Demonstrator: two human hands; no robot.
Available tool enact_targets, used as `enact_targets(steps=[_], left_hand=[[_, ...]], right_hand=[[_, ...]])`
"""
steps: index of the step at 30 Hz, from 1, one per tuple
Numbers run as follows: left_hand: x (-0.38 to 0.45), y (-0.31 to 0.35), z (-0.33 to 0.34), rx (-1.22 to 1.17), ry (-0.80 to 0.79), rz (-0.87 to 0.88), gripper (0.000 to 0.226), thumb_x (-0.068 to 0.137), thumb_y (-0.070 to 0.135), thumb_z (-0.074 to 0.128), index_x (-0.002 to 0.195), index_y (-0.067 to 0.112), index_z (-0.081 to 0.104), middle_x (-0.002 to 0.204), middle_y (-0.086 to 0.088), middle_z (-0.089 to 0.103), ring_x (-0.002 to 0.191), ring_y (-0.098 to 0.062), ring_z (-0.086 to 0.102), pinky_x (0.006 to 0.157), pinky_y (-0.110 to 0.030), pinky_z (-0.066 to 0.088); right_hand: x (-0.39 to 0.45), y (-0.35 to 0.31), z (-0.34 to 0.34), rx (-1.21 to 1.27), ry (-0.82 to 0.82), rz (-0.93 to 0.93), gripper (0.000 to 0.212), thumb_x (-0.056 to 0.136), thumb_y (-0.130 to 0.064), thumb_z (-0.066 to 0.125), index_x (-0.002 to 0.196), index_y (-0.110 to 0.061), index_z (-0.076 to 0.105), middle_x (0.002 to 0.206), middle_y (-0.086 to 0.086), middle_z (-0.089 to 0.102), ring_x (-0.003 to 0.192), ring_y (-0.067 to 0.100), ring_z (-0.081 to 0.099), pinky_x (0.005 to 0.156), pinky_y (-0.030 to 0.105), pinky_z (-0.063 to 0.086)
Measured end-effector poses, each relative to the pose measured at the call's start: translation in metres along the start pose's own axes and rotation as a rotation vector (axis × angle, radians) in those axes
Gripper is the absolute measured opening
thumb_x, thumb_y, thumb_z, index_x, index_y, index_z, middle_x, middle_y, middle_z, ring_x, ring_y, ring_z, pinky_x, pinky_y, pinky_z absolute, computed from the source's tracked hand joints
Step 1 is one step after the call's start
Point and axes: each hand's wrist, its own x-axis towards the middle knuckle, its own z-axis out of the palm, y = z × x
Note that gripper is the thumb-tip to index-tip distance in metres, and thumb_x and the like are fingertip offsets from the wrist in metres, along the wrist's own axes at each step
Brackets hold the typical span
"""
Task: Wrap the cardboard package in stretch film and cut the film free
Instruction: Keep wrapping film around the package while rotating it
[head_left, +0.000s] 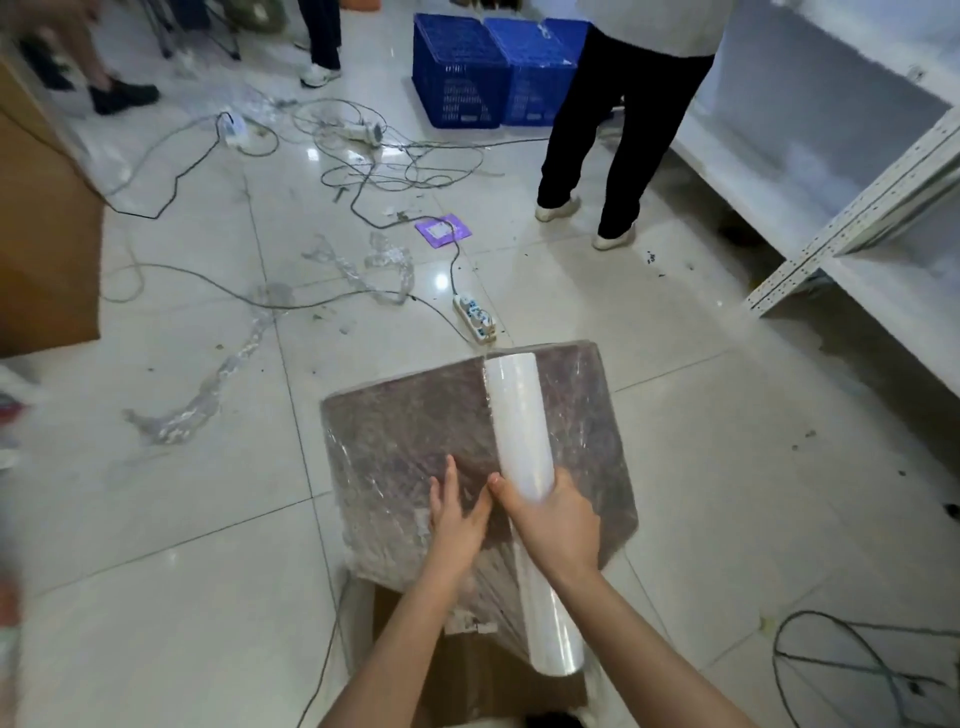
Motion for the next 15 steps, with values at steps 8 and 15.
enact_targets(steps=[8,15], left_hand=[[0.001,0.004,0.009,-0.098,0.204,-0.057,0.091,0.073,0.061,0.052,0.149,0.044,0.005,0.159,0.001,0.003,0.141,-0.031,0.025,0.082,-0.041,0.058],[-0.003,0.001,0.033,-0.06,0.329,-0.007,0.086,0.076,0.056,0.052,0.15,0.036,0.011,0.152,-0.006,0.024,0.133,-0.034,0.037,0.09,-0.043,0.053]], right_hand=[[0.024,0.007,-0.002,0.019,-0.109,-0.172,0.057,0.073,-0.068,0.06,0.103,-0.021,0.053,0.09,-0.002,0.06,0.085,0.02,0.06,0.074,0.031,0.049],[0.041,0.037,-0.014,0.147,-0.239,-0.264,0.054,0.067,-0.067,0.067,0.097,-0.023,0.054,0.089,-0.007,0.056,0.081,0.014,0.058,0.071,0.033,0.049]])
